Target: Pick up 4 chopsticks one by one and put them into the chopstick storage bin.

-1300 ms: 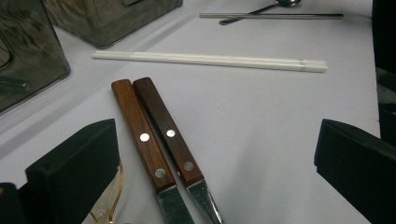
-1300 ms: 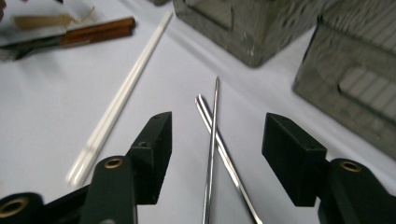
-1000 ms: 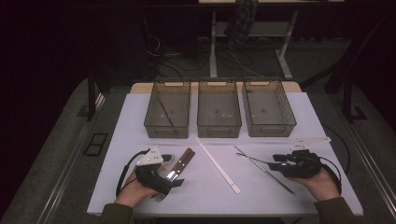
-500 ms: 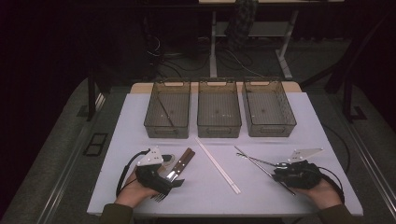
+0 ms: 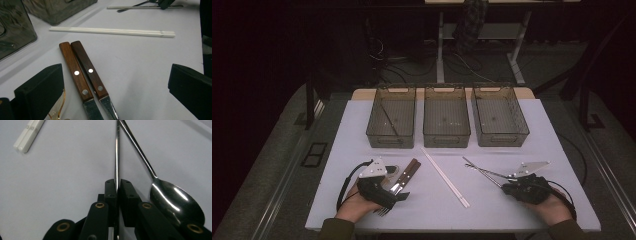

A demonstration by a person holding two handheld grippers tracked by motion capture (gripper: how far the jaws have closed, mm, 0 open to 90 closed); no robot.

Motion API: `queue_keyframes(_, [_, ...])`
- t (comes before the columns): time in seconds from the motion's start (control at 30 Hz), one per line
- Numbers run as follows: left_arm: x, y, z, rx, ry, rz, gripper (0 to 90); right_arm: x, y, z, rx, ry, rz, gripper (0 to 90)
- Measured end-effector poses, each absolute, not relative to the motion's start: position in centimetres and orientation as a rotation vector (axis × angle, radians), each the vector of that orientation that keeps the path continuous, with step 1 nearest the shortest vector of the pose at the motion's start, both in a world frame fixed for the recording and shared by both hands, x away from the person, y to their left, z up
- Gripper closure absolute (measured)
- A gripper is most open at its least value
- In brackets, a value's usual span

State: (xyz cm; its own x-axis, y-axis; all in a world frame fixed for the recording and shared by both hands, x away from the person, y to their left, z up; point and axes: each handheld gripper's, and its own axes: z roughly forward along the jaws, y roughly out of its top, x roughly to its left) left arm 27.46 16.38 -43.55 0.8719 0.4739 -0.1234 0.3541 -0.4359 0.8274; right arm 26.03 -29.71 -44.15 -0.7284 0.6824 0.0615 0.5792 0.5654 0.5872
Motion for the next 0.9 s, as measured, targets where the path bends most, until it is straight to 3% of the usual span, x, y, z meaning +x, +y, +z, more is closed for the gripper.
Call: queue_keyframes(0.9, [27.60,16.48,-43.62,2.070,0.603,0.150,0.0,26.08,-30.30,-43.77,1.066,2.593,0.966,84.9])
